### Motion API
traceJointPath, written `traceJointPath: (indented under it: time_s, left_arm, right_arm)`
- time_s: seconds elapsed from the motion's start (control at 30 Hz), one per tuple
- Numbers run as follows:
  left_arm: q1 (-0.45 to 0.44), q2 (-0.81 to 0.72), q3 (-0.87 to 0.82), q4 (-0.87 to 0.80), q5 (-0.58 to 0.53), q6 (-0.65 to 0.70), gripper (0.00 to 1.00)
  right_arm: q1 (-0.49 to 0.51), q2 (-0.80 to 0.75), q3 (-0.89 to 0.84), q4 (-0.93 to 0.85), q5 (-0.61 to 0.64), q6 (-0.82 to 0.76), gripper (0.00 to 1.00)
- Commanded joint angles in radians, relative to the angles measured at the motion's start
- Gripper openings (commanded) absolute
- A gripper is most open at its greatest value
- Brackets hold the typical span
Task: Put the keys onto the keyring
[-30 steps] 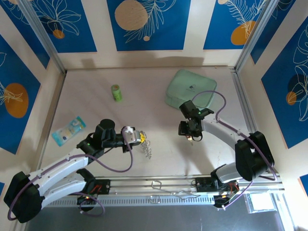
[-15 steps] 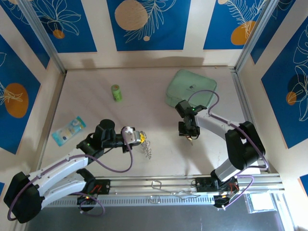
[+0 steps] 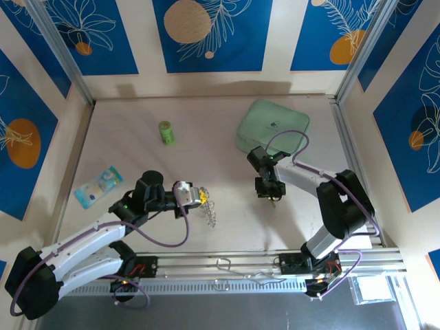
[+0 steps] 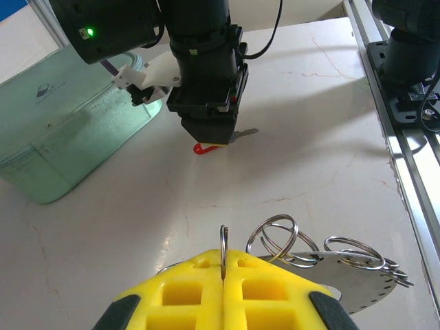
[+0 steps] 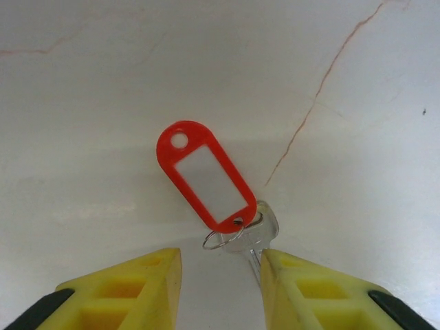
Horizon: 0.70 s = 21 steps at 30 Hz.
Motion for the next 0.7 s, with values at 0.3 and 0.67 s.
traceJointPath:
  time_s: [0.3, 0.67]
  left_arm:
    - [-0.009, -0.018, -0.005, 0.014, 0.033, 0.021, 0.0]
    - [-0.01, -0.018, -0.002, 0.011, 0.034, 0.023, 0.0]
  right_arm:
    - [0.008, 0.04, 0.018, -0.014, 0.033, 0.023, 0.25]
    - [0.027, 0.025, 0.04, -0.039, 0.04, 0.013, 0.04]
